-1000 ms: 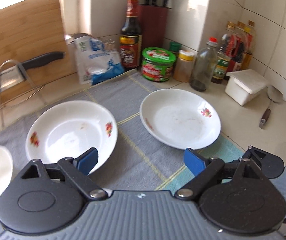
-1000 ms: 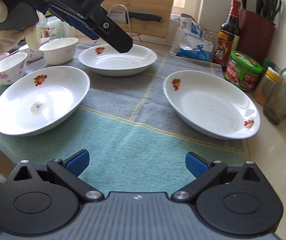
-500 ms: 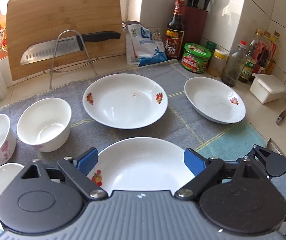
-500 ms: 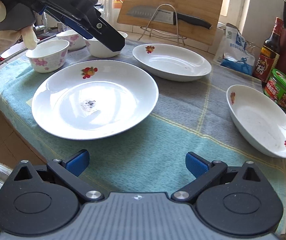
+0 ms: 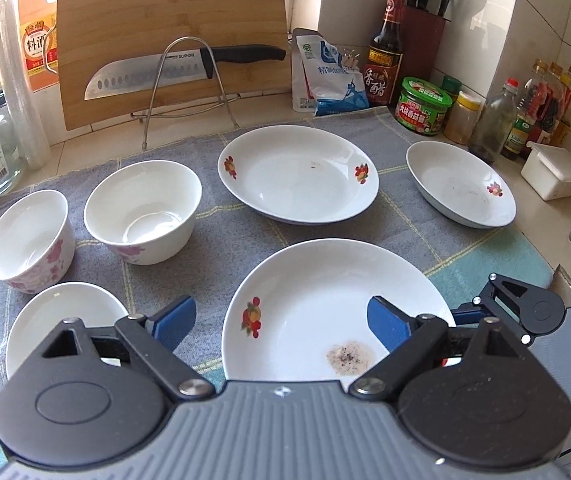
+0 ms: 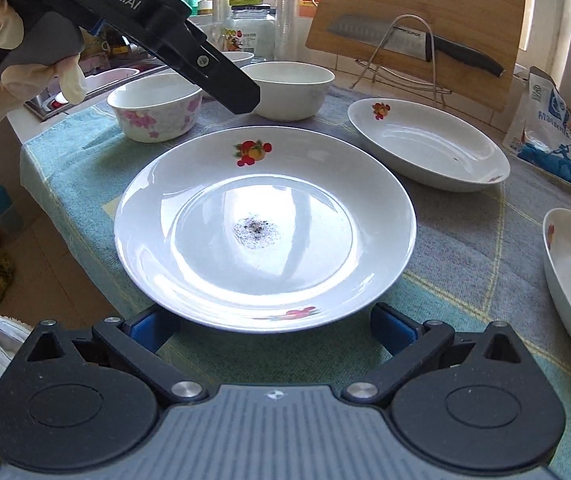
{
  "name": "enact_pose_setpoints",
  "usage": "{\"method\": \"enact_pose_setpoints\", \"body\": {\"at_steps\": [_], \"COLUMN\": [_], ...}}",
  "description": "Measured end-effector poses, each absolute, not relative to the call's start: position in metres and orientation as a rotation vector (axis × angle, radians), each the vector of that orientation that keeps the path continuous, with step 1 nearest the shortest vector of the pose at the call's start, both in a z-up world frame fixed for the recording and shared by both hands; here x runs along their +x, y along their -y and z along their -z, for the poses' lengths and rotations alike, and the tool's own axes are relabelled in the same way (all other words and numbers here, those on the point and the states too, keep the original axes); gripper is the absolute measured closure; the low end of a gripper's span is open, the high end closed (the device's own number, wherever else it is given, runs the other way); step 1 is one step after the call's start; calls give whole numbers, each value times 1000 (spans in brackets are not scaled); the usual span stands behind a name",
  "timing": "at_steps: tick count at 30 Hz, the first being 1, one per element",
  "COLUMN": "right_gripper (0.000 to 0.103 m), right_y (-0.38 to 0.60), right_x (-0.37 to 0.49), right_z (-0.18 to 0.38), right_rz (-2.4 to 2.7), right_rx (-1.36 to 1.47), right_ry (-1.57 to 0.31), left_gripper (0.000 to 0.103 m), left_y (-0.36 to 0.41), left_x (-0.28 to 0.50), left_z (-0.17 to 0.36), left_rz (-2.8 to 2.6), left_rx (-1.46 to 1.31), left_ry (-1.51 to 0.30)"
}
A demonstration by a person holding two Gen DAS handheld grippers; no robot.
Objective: Organize plates and bowls
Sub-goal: 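Carry the stained plate with the left gripper toward the flowered plate by the wall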
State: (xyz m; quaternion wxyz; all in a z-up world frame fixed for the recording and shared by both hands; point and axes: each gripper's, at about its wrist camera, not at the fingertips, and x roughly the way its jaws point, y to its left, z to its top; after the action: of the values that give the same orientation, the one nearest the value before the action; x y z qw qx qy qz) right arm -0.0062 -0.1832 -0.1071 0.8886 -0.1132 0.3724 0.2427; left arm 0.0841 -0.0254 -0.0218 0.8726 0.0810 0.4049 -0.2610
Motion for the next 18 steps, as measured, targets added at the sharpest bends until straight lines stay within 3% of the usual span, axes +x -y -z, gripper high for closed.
{"method": "enact_pose_setpoints", "body": {"at_steps": [18], "right_gripper": [0], "right_y": [190], "right_x": [-6], "right_z": [107], "right_rz": [-579], "right_rx": [-260], "right_ry": [-715], "left_gripper": [11], "left_y": [49], "left_x": [141], "left_z": [49], "left_rz": [734], "left_rx": [304], "left_ry": [-1063]}}
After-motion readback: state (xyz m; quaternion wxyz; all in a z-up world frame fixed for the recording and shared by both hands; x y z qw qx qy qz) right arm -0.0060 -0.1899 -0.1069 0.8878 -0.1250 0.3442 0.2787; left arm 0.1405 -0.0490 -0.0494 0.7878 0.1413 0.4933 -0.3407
